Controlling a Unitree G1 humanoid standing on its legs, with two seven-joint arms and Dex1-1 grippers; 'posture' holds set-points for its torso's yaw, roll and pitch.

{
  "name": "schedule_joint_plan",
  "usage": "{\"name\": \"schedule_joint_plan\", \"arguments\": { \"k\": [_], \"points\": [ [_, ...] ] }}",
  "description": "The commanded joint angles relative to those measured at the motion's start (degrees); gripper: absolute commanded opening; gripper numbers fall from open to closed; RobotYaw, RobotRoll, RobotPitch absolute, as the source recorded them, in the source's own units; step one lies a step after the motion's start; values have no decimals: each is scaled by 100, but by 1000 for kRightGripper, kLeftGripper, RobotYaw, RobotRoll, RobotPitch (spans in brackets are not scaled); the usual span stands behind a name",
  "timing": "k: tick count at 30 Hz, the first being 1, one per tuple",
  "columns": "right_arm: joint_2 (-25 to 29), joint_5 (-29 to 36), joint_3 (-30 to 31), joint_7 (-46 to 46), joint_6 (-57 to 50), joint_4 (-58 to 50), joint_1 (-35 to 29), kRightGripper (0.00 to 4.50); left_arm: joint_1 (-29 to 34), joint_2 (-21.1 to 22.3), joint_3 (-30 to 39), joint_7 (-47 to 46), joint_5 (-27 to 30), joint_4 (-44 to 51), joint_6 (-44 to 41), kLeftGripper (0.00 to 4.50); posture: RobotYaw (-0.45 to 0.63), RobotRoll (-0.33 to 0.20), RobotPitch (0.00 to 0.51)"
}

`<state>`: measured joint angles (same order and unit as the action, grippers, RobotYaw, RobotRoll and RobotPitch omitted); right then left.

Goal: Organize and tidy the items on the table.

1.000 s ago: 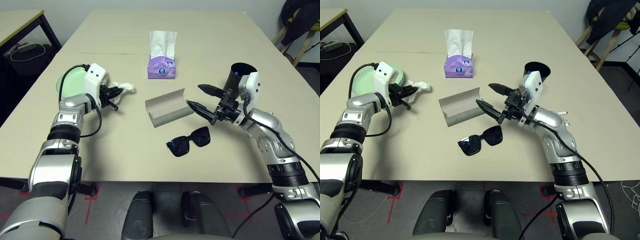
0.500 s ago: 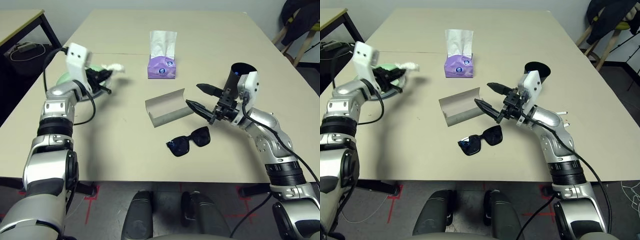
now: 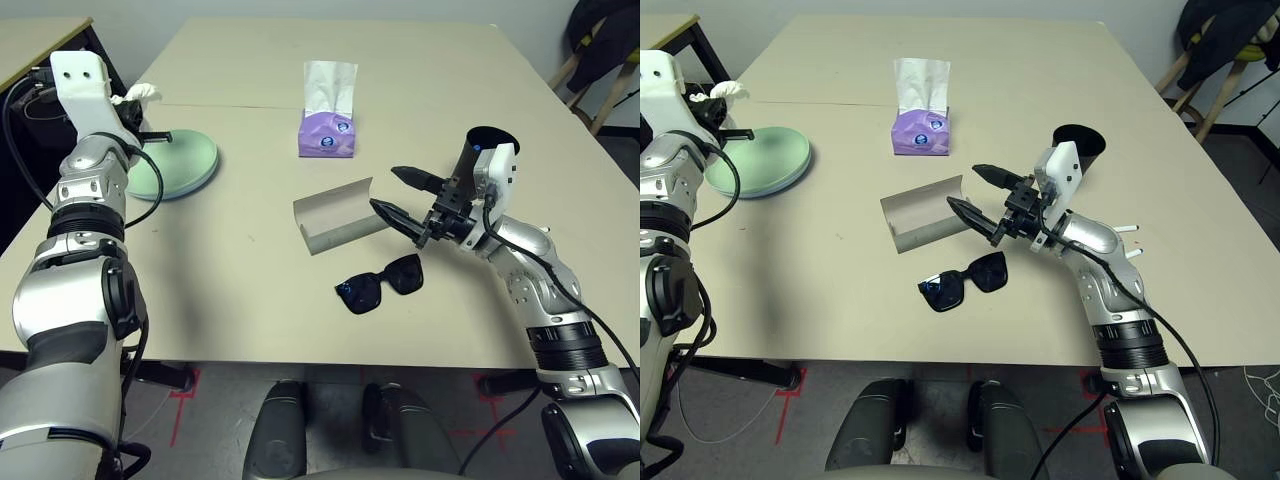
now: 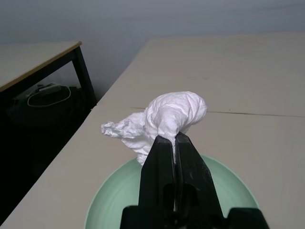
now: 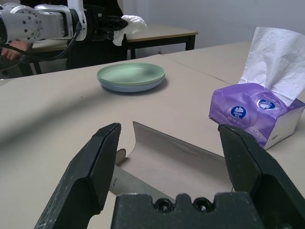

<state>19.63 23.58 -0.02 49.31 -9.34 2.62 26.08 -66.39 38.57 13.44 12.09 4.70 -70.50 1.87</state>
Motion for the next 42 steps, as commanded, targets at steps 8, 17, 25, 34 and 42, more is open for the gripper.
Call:
{"name": "schedule_joint_plan", "arguments": {
  "k": [8, 17, 25, 34, 42],
  "points": [
    [32, -12, -35, -2, 49, 24, -61, 4500, 49, 38, -3, 151, -81, -107, 151, 3732, 113, 0, 124],
    [2, -9, -12, 7, 32, 110, 50, 4500, 40, 27, -28, 990, 2, 28, 160, 4482, 134, 0, 127],
    [-13, 16, 32, 19, -105, 135, 157, 4500, 997, -165, -119, 4218, 831, 1540, -446, 4482, 177, 0, 138],
    [-33, -84, 128, -101, -331, 115, 367, 4500, 2260, -81, -184, 5143, 1354, 3532, -1171, 4482, 222, 0, 145],
    [165, -117, 181, 115, -400, 82, 540, 4500, 2826, -164, -394, 5525, 1410, 4123, -1096, 4482, 196, 0, 136]
  ]
}}
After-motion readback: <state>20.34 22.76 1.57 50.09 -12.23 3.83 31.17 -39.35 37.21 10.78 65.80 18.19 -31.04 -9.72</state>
